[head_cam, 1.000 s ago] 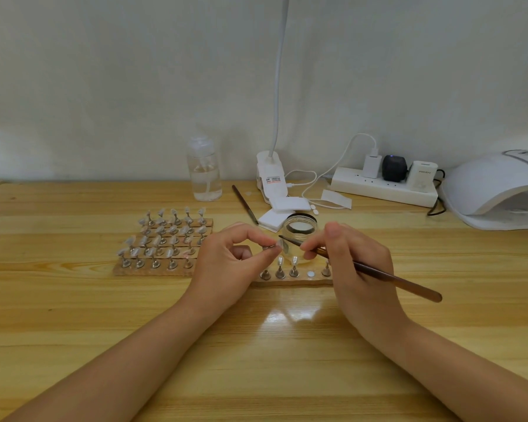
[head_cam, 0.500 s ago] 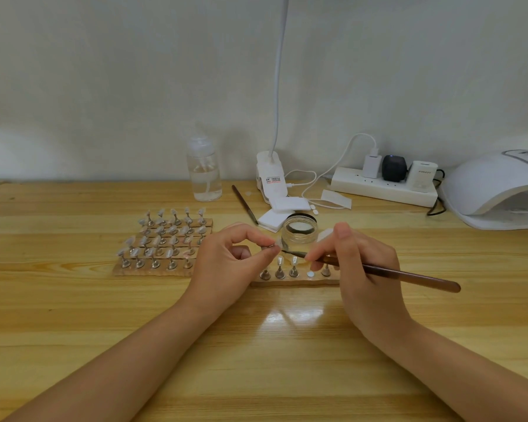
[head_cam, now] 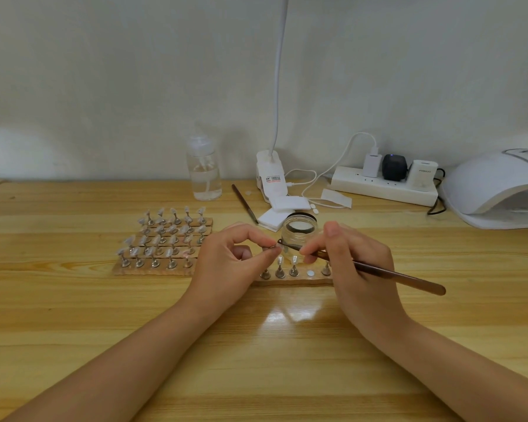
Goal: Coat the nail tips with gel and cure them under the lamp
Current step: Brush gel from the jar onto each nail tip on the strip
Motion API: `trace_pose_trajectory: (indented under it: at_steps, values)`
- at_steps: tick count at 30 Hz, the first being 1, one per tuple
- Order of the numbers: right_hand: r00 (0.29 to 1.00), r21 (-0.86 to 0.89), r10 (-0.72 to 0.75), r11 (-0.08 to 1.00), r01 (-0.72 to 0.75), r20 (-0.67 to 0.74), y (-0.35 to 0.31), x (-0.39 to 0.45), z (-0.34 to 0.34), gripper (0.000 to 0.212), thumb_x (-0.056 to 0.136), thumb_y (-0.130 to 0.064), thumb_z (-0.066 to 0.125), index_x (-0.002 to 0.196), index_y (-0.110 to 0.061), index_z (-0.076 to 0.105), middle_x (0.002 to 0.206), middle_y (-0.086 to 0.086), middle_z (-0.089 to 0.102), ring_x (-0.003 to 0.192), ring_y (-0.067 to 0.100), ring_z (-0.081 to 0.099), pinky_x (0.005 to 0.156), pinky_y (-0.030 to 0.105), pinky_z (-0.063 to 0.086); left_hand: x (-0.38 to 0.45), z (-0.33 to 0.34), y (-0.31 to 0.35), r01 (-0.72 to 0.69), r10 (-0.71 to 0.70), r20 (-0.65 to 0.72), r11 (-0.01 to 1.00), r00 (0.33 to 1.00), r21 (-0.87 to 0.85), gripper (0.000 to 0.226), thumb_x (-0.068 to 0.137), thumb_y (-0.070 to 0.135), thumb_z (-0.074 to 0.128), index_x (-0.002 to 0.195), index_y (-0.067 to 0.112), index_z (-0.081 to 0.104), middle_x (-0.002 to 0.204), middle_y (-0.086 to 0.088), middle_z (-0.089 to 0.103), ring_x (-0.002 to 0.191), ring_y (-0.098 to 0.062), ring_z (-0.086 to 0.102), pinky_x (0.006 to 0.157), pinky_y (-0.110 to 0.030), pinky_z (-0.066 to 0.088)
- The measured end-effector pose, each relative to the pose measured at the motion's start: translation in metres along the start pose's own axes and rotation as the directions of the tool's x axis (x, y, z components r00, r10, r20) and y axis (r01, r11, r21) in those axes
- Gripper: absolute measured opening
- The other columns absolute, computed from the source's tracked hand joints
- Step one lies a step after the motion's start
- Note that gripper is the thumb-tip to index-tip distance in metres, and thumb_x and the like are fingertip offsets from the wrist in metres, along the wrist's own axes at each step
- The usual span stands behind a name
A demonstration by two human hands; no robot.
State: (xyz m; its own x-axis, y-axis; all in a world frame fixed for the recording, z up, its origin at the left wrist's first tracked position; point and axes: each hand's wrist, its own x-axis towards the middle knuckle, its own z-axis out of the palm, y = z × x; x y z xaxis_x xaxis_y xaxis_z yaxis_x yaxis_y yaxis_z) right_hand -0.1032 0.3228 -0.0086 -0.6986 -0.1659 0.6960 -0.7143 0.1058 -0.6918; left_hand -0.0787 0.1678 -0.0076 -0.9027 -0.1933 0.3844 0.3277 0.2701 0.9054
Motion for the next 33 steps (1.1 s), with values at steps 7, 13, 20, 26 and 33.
trace_pose_trajectory:
  at_steps: [7,13,20,26,33]
  values:
    - [0.998,0.100,0.061,0.993,-0.061,-0.002,-0.0013,-0.0023,-0.0022,0.044,0.087,-0.038,0.036,0.059,-0.020,0.064,0.053,-0.005,0.061,0.054,0.007,0.059,0.058,0.015,0.044,-0.0002,0.0003,0.0003,0.017,-0.017,-0.014,1.000,1.000,-0.004,0.019,0.070,0.005,0.074,0.063,0.020,0.066,0.073,0.005,0.065,0.041,-0.006,0.039,0.042,-0.012,0.037]
    - [0.997,0.109,0.061,0.993,-0.055,-0.047,0.0003,-0.0007,-0.0024,0.041,0.089,-0.035,0.036,0.067,-0.018,0.066,0.061,-0.001,0.064,0.061,0.001,0.059,0.059,0.007,0.039,-0.0001,0.0003,-0.0003,0.027,-0.027,-0.011,1.000,1.000,0.003,0.018,0.071,0.006,0.074,0.063,0.020,0.065,0.071,0.009,0.066,0.042,-0.008,0.040,0.041,-0.012,0.036]
    - [0.997,0.063,0.078,0.995,-0.077,-0.012,-0.0001,0.0005,0.0011,0.035,0.088,-0.038,0.039,0.070,-0.025,0.065,0.064,-0.005,0.066,0.063,-0.003,0.060,0.058,0.007,0.041,0.0002,0.0001,-0.0006,0.014,-0.014,-0.008,1.000,1.000,0.009,0.021,0.070,0.007,0.075,0.063,0.024,0.065,0.072,0.011,0.066,0.042,-0.008,0.042,0.042,-0.013,0.037]
    - [0.996,0.076,0.090,0.993,-0.090,0.001,-0.0019,-0.0003,0.0000,0.039,0.087,-0.041,0.038,0.066,-0.023,0.066,0.058,-0.003,0.064,0.061,0.002,0.062,0.059,0.008,0.041,0.0004,-0.0008,-0.0017,0.016,-0.016,-0.003,1.000,1.000,0.013,0.018,0.070,0.008,0.074,0.064,0.023,0.066,0.074,0.007,0.067,0.042,-0.007,0.042,0.042,-0.014,0.038]
    - [0.991,0.173,0.137,0.976,-0.134,-0.006,-0.0024,-0.0021,-0.0024,0.045,0.085,-0.044,0.039,0.058,-0.018,0.066,0.054,0.004,0.063,0.051,0.007,0.059,0.056,0.010,0.041,0.0002,-0.0003,-0.0014,0.017,-0.017,-0.009,1.000,1.000,0.012,0.020,0.071,0.007,0.074,0.063,0.022,0.066,0.076,0.006,0.067,0.041,-0.006,0.041,0.042,-0.012,0.037]
